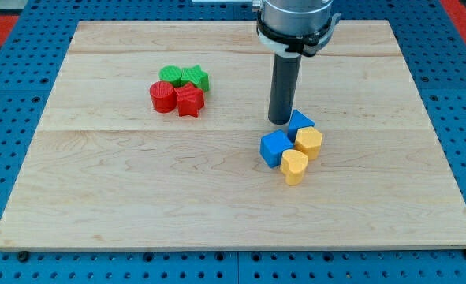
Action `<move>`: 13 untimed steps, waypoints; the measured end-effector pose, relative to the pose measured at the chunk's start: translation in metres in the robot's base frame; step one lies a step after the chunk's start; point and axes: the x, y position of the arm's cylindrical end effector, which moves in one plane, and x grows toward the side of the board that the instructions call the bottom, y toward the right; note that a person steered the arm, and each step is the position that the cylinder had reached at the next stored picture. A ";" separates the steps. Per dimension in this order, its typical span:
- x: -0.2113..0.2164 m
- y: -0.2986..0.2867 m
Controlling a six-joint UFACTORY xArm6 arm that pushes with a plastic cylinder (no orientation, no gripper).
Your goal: Push the yellow hexagon into the group of blue blocks
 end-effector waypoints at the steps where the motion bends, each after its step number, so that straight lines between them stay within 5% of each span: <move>1: -0.026 0.025; 4: 0.027 0.010; 7: 0.014 0.093; 10: 0.084 0.087; 13: 0.057 0.110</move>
